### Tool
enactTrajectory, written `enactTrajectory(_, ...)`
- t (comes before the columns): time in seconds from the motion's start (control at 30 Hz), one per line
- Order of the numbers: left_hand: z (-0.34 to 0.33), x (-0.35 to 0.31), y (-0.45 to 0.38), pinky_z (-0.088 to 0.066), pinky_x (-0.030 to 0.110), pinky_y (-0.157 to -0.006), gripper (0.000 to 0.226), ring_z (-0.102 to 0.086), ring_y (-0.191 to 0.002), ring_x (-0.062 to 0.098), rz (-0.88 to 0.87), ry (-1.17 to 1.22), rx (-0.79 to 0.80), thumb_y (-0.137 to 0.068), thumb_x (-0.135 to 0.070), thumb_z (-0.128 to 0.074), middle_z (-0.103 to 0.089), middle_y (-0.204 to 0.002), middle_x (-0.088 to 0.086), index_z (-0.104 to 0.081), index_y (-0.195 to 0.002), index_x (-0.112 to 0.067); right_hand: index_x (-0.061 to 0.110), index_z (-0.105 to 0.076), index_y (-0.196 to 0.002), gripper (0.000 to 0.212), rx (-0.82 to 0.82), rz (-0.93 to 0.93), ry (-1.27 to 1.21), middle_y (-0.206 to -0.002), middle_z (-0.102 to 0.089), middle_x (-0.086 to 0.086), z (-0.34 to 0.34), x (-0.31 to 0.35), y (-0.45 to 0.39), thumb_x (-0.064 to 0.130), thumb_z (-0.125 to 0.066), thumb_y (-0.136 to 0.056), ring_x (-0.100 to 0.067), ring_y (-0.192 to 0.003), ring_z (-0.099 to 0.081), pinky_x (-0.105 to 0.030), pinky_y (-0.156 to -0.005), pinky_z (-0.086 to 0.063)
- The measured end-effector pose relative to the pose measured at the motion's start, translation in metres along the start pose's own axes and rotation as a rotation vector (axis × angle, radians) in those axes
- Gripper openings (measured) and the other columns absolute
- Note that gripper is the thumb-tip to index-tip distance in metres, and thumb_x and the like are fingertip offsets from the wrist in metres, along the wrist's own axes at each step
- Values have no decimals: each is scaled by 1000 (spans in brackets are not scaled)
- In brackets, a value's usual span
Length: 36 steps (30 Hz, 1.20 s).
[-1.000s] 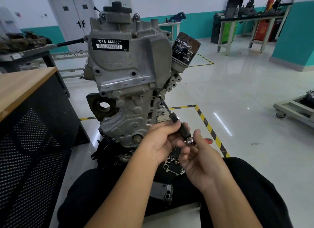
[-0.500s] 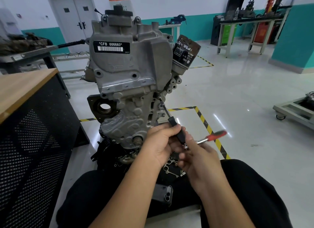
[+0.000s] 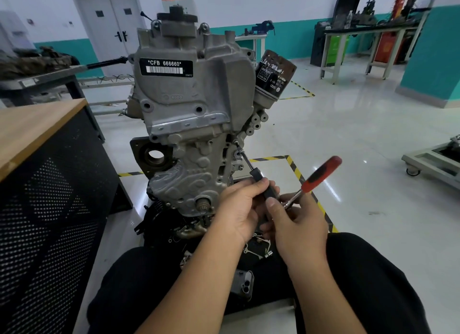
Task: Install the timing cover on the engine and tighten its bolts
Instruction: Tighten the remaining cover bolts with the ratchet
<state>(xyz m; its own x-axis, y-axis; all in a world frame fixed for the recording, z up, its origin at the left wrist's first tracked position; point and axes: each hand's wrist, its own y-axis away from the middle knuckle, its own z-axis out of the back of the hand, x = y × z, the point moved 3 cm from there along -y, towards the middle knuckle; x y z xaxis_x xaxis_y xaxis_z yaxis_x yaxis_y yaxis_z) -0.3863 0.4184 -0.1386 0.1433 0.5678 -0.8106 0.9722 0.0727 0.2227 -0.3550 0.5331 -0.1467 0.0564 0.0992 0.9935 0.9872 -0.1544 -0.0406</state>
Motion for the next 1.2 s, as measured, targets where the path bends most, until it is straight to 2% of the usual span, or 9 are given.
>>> enactTrajectory(0.17,2,-4,0,-52,25,-45,31,-69,-58,21,-27,56,-40,-92,-2,-66,-66,-98,26,-63,-118,14,4,-69,-97,23,154,-602,-751,-67,-67,-17,-3,2,1,27,-68,-98,-9,-40,-55,-20,-38,-46)
enactTrajectory(0.33,-1,-1,-1,-58,28,-55,24,-70,-66,24,-36,86,-59,-91,2,-66,-68,-93,23,-65,-113,10,15,-61,-93,15,-5,-15,75,-66,-72,-8,7,6,-5,18,-75,-92,-24,-50,-70,-36,-49,-58)
enactTrajectory(0.53,3,-6,-2,-56,27,-51,17,-74,-68,26,-28,55,-28,-91,0,-66,-74,-92,21,-70,-106,8,2,-70,-88,21,118,-765,-991,-71,-62,-16,-3,6,1,23,-74,-85,-6,-37,-53,-16,-35,-45)
enactTrajectory(0.6,4,-8,-2,-59,29,-57,15,-75,-71,26,-36,45,-20,-92,2,-64,-74,-91,21,-70,-105,9,6,-73,-77,20,138,-609,-779,-63,-64,-14,-1,6,0,22,-73,-89,-9,-40,-56,-19,-38,-48)
enactTrajectory(0.7,5,-8,-3,-60,30,-61,10,-74,-71,26,-63,24,-44,-90,5,-66,-74,-88,21,-72,-98,8,9,-67,-87,14,45,-101,-13,-62,-71,-7,7,12,-2,18,-74,-93,-21,-50,-69,-37,-50,-60)
enactTrajectory(0.77,5,-8,-3,-60,30,-59,12,-74,-70,26,-62,29,-50,-90,5,-67,-73,-90,22,-71,-101,10,11,-64,-86,15,-12,41,123,-62,-72,-5,8,10,-2,18,-77,-91,-23,-52,-71,-38,-52,-61)
enactTrajectory(0.97,4,-10,0,-56,27,-50,16,-73,-67,25,-20,-45,20,-94,-2,-64,-75,-90,19,-70,-104,9,0,-70,-91,17,125,-781,-1036,-66,-62,-11,-7,5,3,15,-74,-84,-7,-37,-54,-16,-35,-45)
enactTrajectory(1.13,5,-7,-2,-61,32,-61,20,-73,-73,28,-44,-30,-28,-94,2,-64,-70,-92,25,-66,-108,16,15,-64,-84,14,-25,1,94,-63,-71,-6,3,0,-3,15,-77,-89,-21,-53,-70,-37,-53,-59)
enactTrajectory(1.2,3,-6,-1,-59,31,-56,27,-73,-71,27,-35,-16,-24,-95,-1,-64,-69,-95,25,-63,-113,18,18,-61,-80,19,-66,124,217,-63,-70,-5,3,-5,-6,16,-78,-87,-23,-55,-71,-40,-57,-61)
